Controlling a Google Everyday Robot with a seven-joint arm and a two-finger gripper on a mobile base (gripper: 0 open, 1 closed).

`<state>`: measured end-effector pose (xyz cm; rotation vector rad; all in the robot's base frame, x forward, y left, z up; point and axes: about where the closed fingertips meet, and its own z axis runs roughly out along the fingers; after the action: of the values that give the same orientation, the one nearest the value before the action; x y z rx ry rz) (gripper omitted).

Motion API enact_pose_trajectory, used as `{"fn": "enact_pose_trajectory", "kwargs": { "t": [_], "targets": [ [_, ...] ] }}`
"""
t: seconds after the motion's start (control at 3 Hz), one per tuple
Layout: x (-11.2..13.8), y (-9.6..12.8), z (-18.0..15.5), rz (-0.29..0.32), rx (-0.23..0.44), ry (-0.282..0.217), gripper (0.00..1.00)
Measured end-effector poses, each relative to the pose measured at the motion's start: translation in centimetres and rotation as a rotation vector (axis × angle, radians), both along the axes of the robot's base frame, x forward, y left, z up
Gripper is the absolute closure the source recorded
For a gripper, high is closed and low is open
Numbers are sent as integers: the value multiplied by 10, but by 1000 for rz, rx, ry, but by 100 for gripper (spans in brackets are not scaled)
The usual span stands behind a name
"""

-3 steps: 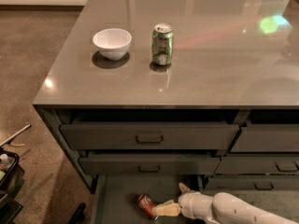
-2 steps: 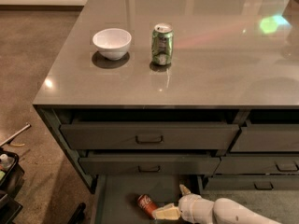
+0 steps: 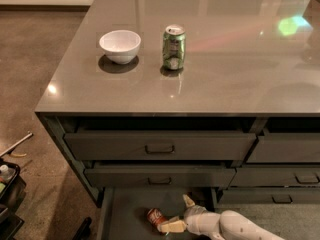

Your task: Pick coke can from bottom drawer and place on counter

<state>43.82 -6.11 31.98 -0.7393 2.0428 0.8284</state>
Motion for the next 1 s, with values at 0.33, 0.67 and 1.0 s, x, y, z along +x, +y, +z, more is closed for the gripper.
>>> {"fn": "enact_pose_trajectory", "kwargs": {
  "t": [0.33, 0.67, 1.0],
  "targets": [
    [18, 40, -58, 63, -30, 51, 0],
    [19, 42, -58, 67, -33, 50, 0],
    [12, 41, -61, 39, -80, 42, 0]
  ]
}}
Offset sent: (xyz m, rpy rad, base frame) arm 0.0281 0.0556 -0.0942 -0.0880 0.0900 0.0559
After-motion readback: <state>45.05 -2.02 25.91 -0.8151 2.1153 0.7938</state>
